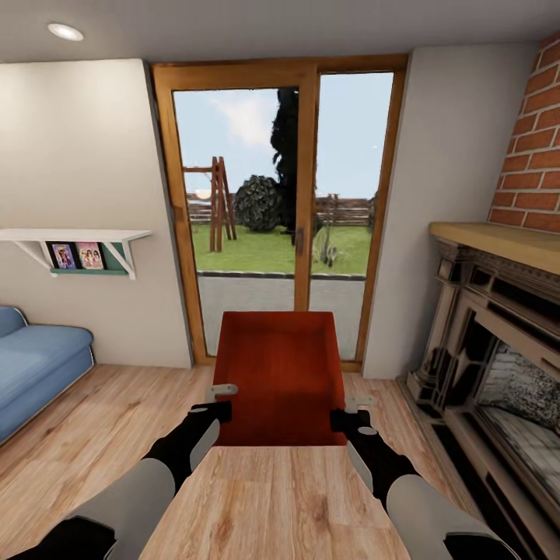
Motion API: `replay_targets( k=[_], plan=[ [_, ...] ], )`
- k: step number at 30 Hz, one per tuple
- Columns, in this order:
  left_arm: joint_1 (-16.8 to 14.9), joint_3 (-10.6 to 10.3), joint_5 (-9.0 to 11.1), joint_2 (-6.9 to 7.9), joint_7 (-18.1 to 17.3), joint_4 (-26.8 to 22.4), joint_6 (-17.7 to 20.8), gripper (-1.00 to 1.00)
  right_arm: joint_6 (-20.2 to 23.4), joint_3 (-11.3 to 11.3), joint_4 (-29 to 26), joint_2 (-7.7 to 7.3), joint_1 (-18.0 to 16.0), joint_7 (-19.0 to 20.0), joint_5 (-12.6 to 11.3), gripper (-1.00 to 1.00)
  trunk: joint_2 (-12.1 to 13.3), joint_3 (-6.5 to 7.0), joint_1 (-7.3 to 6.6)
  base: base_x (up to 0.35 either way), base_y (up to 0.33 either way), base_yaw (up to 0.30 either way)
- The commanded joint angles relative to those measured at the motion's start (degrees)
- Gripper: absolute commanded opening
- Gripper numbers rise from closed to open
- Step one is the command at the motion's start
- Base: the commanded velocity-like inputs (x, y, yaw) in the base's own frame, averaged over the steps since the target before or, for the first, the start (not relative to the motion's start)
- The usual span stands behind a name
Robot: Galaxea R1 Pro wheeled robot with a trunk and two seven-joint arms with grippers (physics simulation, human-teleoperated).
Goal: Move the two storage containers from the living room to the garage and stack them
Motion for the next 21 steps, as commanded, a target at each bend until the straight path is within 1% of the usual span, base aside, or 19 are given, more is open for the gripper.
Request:
replay_targets(
  k=[1, 13, 15, 21],
  plan=[
    [0.0, 0.2, -0.2, 0.08, 0.8, -0.1, 0.4, -1.00, 0.0, -0.8, -0.2, 0.03, 0.0, -0.3, 1.1, -1.00, 0.0, -0.02, 0.02, 0.000, 0.000, 0.000],
    [0.0, 0.2, -0.2, 0.05, 0.8, -0.1, 0.4, -1.00, 0.0, -0.8, -0.2, 0.06, 0.0, -0.3, 0.7, -1.00, 0.0, -0.02, 0.02, 0.000, 0.000, 0.000],
    [0.0, 0.2, -0.2, 0.09, 0.8, -0.1, 0.4, -1.00, 0.1, -0.8, -0.2, 0.11, 0.0, -0.4, 0.8, -1.00, 0.0, 0.01, 0.02, 0.000, 0.000, 0.154],
    [0.0, 0.2, -0.2, 0.04, 0.8, -0.1, 0.4, -1.00, 0.1, -0.9, -0.2, 0.12, 0.0, -0.4, 0.8, -1.00, 0.0, 0.21, 0.02, 0.000, 0.000, 0.246]
  ],
)
